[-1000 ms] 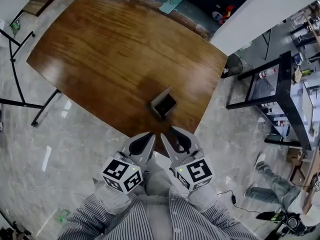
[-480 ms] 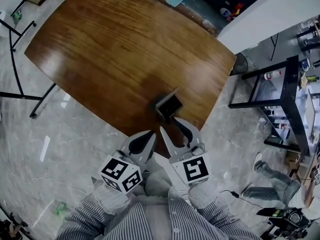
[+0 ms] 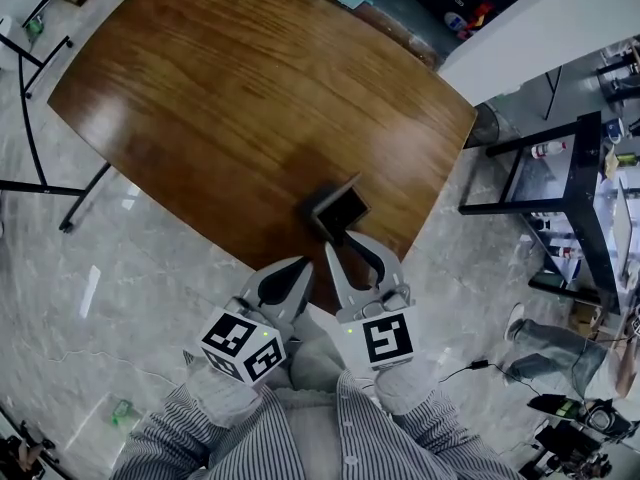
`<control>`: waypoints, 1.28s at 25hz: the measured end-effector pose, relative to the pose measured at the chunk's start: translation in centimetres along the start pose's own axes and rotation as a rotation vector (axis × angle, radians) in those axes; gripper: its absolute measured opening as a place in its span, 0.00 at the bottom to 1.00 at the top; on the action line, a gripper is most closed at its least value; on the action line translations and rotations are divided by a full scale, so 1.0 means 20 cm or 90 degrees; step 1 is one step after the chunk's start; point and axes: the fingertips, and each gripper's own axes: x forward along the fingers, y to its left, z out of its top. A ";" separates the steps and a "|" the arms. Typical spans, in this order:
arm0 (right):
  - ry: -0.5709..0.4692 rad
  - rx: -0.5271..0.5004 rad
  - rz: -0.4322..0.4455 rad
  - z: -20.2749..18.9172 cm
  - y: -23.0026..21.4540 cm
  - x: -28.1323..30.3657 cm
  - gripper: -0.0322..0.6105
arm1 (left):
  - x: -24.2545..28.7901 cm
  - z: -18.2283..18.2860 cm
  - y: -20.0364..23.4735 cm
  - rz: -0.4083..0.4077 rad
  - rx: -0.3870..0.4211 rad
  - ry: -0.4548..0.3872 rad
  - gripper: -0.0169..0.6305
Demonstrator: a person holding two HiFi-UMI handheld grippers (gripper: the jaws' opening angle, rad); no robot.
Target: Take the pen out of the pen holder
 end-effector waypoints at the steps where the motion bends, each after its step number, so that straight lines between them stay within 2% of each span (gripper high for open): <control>1: -0.002 -0.008 -0.005 0.01 -0.01 0.00 0.14 | 0.00 0.00 0.00 0.000 0.000 -0.001 0.04; 4: -0.011 -0.003 -0.021 0.02 -0.04 -0.01 0.11 | -0.01 0.00 0.00 0.000 0.000 -0.001 0.04; 13: -0.017 0.020 -0.058 0.05 -0.11 -0.05 0.11 | -0.02 0.01 -0.03 -0.005 0.009 -0.002 0.04; 18: -0.055 0.017 -0.068 0.16 -0.14 -0.14 0.11 | -0.05 0.03 -0.11 -0.012 0.022 -0.011 0.04; 22: -0.068 0.056 -0.078 0.23 -0.15 -0.23 0.11 | -0.10 0.03 -0.19 -0.021 0.032 -0.010 0.04; 28: -0.104 0.097 -0.075 0.33 -0.13 -0.42 0.11 | -0.17 0.11 -0.29 -0.023 0.102 -0.026 0.04; 32: -0.124 0.149 -0.058 0.33 -0.09 -0.52 0.11 | -0.21 0.18 -0.32 -0.020 0.123 -0.048 0.04</control>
